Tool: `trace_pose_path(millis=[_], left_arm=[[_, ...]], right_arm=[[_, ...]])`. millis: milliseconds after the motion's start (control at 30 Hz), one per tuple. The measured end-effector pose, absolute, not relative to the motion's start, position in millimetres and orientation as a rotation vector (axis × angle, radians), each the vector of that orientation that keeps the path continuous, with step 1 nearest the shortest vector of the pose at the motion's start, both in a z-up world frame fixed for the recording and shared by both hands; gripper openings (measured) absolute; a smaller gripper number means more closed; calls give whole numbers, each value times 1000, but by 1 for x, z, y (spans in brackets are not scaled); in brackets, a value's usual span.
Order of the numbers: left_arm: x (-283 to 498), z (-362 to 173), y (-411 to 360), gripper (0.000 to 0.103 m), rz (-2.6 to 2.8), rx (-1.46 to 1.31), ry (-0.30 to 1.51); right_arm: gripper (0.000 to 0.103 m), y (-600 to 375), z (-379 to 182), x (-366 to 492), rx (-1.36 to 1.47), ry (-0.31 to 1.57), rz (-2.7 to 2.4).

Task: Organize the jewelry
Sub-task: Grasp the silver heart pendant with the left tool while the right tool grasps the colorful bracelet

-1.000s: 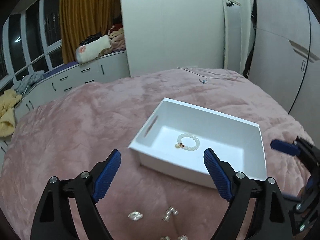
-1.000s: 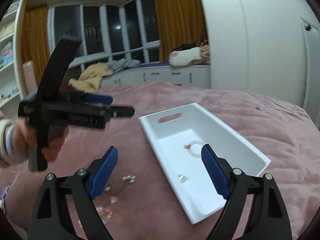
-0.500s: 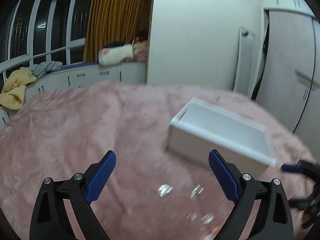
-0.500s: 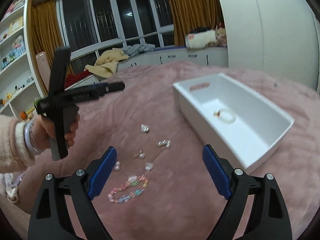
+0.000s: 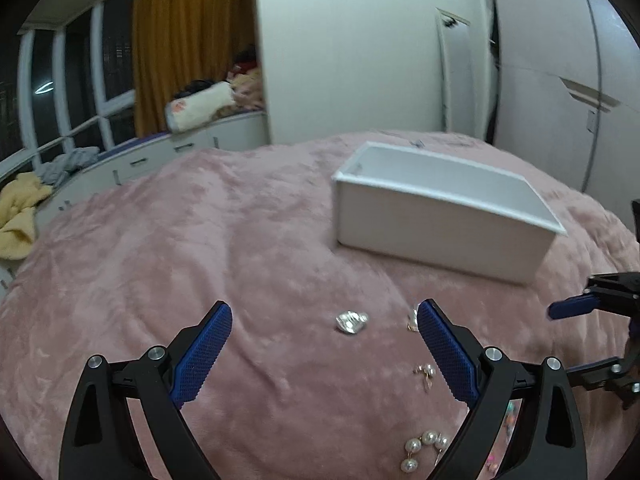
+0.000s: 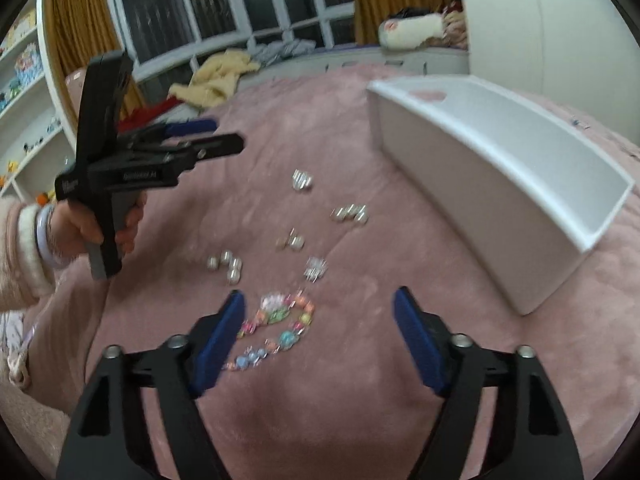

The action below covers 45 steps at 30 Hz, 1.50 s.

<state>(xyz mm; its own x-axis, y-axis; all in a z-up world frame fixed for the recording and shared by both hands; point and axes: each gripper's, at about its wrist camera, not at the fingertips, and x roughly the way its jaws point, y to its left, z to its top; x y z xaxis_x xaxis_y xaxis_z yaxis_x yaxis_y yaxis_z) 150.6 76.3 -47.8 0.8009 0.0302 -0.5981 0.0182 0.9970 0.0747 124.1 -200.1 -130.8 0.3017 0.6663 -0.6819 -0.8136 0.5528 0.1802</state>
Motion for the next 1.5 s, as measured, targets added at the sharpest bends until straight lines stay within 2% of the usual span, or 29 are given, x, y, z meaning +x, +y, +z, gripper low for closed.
trace_pose_path(millis=[300, 400, 567, 633, 700, 767, 833, 1267, 1433, 1500], left_arm=[[172, -79, 77, 95, -38, 101, 687], [178, -87, 79, 95, -46, 104, 707], [187, -95, 82, 95, -42, 91, 727], [191, -98, 84, 95, -49, 67, 730], [194, -100, 84, 94, -56, 61, 734], [200, -103, 80, 88, -75, 68, 736], [206, -107, 75, 77, -99, 88, 753], [228, -128, 61, 56, -131, 153, 827], [229, -131, 63, 48, -121, 140, 813], [228, -130, 62, 41, -123, 146, 804]], right_arm=[[65, -172, -160, 118, -341, 842, 1015], [56, -167, -169, 120, -365, 850, 1020], [50, -168, -178, 125, -356, 845, 1024], [41, -170, -181, 125, -355, 839, 1015], [38, -172, -182, 127, -343, 843, 1011], [35, -174, -181, 128, -330, 849, 1011], [34, -175, -181, 129, -323, 849, 1013], [29, -183, -188, 131, -274, 847, 1047], [14, -190, -186, 139, -209, 880, 1064], [13, -196, -186, 143, -160, 896, 1073]])
